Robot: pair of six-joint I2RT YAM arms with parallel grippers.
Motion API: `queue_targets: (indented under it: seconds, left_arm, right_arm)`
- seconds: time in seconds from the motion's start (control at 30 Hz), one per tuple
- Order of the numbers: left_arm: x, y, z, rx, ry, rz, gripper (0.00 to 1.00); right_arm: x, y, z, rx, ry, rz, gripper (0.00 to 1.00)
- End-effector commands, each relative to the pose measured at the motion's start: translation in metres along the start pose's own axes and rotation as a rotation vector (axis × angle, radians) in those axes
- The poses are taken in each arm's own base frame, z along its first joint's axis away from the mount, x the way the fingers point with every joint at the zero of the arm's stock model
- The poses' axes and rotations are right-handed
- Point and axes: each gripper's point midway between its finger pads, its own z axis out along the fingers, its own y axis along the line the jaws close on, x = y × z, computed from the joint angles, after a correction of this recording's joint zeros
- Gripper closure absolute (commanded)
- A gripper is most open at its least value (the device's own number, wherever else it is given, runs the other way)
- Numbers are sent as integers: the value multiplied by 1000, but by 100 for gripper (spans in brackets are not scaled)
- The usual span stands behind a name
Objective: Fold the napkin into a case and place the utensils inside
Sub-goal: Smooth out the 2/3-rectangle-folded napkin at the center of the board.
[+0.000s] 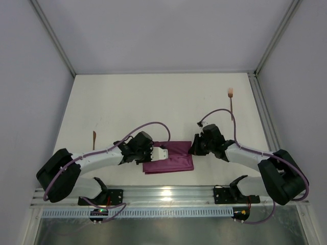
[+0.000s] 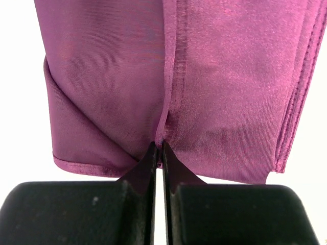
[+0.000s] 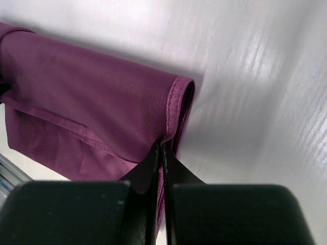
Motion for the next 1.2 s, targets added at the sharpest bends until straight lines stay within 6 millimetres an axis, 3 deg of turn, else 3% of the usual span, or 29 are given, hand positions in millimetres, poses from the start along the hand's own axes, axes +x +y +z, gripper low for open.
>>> queue_targets:
  seconds: [0.0, 0.23, 0.47, 0.63, 0.77, 0.9, 0.97, 1.03, 1.13, 1.17]
  left_arm:
    - [21, -14, 1, 42, 63, 9, 97]
    - [36, -21, 3, 63, 105, 43, 95]
    - [27, -22, -19, 90, 28, 121, 98]
    - [32, -28, -13, 127, 49, 121, 99]
    - [31, -27, -5, 138, 62, 100, 97]
    - [26, -21, -4, 119, 49, 108, 95]
    - [24, -21, -4, 118, 41, 112, 94]
    - [24, -21, -5, 121, 40, 113, 93]
    - [25, -21, -6, 119, 44, 113, 92]
    - [26, -21, -6, 120, 46, 111, 92]
  right_arm:
    - [-2, -7, 8, 28, -25, 0, 96]
    - [5, -19, 15, 71, -12, 14, 96]
    - [-11, -25, 0, 132, -92, 7, 96]
    - [-5, -25, -2, 135, -64, -4, 96]
    - [-17, -15, -10, 118, -79, -29, 78]
    - [-45, -3, -40, 141, -139, -75, 63]
    - [-66, 4, -59, 167, -221, -101, 62]
    - [-74, 7, -67, 191, -261, -116, 64]
    - [-74, 34, -55, 118, -268, -154, 79]
    - [-67, 49, -41, 50, -240, -169, 83]
